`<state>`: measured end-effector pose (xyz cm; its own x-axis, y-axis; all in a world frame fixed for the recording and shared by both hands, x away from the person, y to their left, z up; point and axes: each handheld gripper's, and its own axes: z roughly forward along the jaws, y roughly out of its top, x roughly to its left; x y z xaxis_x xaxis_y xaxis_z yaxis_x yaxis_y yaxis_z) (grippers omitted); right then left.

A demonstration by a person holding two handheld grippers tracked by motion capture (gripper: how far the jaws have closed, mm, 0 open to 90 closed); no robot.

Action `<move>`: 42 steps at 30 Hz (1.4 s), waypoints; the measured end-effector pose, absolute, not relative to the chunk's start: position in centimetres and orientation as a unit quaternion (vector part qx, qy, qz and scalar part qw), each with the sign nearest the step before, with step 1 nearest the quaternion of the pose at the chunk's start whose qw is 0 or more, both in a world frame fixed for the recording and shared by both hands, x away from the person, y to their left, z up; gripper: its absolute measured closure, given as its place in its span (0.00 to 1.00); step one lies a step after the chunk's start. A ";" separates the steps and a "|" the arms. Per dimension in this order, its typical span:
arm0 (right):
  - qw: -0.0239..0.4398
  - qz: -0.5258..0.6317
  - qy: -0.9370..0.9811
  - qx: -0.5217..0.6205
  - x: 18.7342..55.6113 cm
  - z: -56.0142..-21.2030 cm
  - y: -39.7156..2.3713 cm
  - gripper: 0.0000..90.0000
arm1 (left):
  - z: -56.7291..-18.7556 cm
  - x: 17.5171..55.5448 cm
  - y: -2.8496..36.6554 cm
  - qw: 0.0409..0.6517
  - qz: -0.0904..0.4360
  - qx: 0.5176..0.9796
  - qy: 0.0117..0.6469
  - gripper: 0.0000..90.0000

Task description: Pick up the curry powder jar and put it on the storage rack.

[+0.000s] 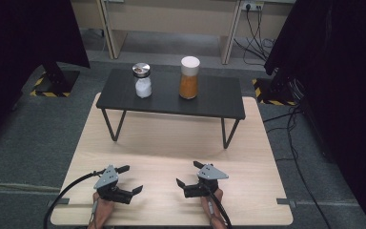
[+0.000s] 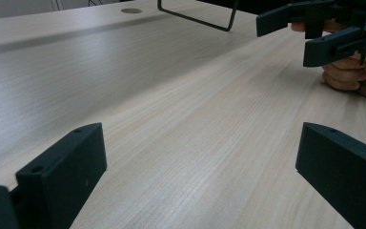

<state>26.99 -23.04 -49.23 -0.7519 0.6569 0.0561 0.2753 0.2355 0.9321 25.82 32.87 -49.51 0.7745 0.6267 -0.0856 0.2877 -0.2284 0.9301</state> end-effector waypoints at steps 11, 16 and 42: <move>0.171 0.524 0.776 0.308 27.4 -48.8 -22.7 0.04 | -49.7 25.9 33.1 0.550 0.151 0.763 0.303 0.02; 0.171 0.521 0.779 0.304 27.4 -48.8 -22.6 0.04 | -49.7 25.9 33.1 0.551 0.151 0.763 0.304 0.02; 0.167 0.527 0.774 0.308 27.5 -48.9 -22.9 0.04 | -49.8 25.7 33.2 0.554 0.152 0.760 0.303 0.02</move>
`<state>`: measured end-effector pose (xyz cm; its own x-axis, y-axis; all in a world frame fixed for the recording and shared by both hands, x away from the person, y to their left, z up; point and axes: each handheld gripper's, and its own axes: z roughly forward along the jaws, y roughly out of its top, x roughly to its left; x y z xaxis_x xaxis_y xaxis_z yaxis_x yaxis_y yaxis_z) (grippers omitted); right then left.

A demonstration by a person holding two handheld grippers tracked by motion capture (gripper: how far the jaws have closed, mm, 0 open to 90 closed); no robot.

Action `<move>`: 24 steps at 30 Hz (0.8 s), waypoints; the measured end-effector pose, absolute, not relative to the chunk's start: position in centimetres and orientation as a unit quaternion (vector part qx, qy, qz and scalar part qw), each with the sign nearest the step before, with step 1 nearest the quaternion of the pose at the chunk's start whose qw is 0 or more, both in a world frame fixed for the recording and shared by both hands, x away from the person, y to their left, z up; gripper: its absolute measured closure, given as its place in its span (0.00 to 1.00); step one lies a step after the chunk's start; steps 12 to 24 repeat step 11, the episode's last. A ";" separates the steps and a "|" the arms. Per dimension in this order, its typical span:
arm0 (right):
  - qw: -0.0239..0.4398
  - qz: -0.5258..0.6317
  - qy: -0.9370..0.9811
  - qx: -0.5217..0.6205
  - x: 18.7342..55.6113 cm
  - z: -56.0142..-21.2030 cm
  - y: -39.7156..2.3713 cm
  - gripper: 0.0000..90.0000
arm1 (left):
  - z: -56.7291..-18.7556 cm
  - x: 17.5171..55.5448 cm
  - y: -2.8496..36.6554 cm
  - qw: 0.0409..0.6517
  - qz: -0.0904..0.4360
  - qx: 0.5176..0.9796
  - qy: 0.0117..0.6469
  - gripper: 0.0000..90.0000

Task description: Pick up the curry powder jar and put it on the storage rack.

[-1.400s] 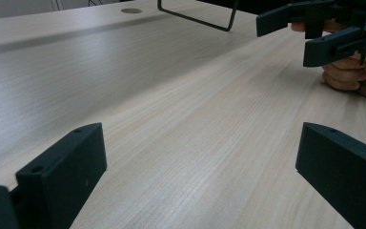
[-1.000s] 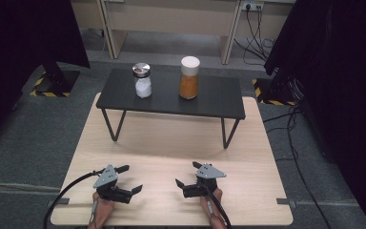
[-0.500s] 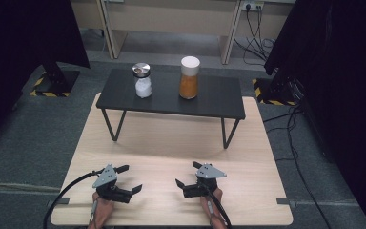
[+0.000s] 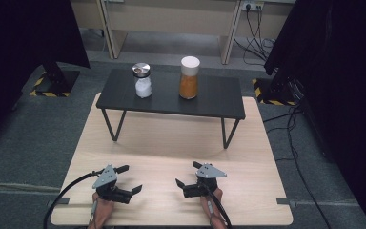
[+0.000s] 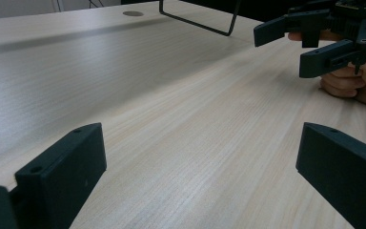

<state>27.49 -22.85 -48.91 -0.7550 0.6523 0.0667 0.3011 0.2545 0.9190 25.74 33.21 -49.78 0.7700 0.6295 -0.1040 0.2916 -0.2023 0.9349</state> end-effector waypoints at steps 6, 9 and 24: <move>0.161 0.533 0.770 0.312 27.6 -49.0 -23.2 0.04 | -49.8 25.8 33.3 0.556 0.151 0.759 0.304 0.02; 0.161 0.532 0.771 0.311 27.6 -49.0 -23.1 0.04 | -49.8 25.8 33.2 0.556 0.151 0.758 0.305 0.02; 0.160 0.533 0.771 0.312 27.7 -49.0 -23.1 0.04 | -49.8 25.8 33.3 0.556 0.151 0.758 0.306 0.02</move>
